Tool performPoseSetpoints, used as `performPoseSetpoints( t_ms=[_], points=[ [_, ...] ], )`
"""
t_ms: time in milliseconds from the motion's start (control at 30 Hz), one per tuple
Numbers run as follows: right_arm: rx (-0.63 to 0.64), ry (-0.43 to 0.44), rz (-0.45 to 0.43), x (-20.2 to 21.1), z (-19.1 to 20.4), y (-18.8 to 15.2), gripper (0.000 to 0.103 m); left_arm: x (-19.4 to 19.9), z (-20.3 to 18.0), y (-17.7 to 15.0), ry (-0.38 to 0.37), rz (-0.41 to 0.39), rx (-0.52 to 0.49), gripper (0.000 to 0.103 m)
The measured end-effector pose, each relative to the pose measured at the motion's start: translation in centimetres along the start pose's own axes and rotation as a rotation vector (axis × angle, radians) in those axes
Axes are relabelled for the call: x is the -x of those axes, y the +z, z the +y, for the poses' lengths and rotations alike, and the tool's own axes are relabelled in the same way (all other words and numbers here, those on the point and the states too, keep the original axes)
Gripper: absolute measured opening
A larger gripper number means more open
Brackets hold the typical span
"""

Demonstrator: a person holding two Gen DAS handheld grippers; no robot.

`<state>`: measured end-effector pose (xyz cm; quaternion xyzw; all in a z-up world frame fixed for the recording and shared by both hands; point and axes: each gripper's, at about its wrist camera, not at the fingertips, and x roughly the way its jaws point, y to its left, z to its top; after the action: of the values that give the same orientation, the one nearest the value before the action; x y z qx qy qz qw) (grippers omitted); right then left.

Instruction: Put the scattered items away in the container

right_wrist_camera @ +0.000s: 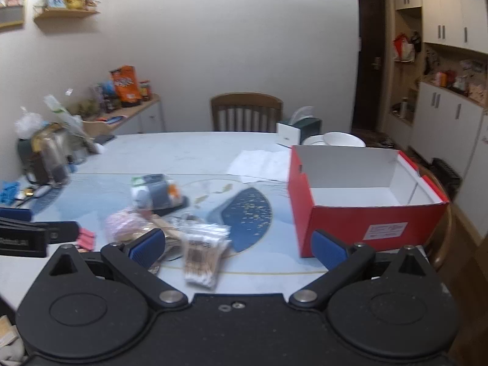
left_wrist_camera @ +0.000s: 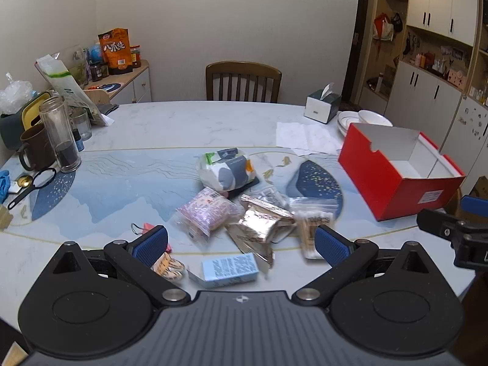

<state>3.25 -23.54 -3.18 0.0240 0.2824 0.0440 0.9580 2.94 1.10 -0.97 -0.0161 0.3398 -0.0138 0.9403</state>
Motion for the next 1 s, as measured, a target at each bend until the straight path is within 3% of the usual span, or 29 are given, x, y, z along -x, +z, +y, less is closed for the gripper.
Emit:
performPoseSetpoints(
  t_ms=[100,333,667,1000],
  points=[
    [0.007,-0.067,0.001,-1.1,0.6,0.1,0.102,-1.2,0.7,0.3,0.015,0.015,-0.008,0.103],
    [-0.001,-0.100,0.030,-3.4,1.8,0.4,0.102,-3.9,2.6,0.6,0.025,0.032,-0.037,0.103],
    [0.013,-0.083,0.100,-7.0,3.8,-0.1,0.101,-7.6,6.1,0.2,-0.022,0.037,-0.077,0.103],
    [0.027,-0.075,0.169,-10.0,5.3,-0.6,0.100,-11.9,11.0,-0.8,-0.079,0.082,-0.240,0.103]
  ],
)
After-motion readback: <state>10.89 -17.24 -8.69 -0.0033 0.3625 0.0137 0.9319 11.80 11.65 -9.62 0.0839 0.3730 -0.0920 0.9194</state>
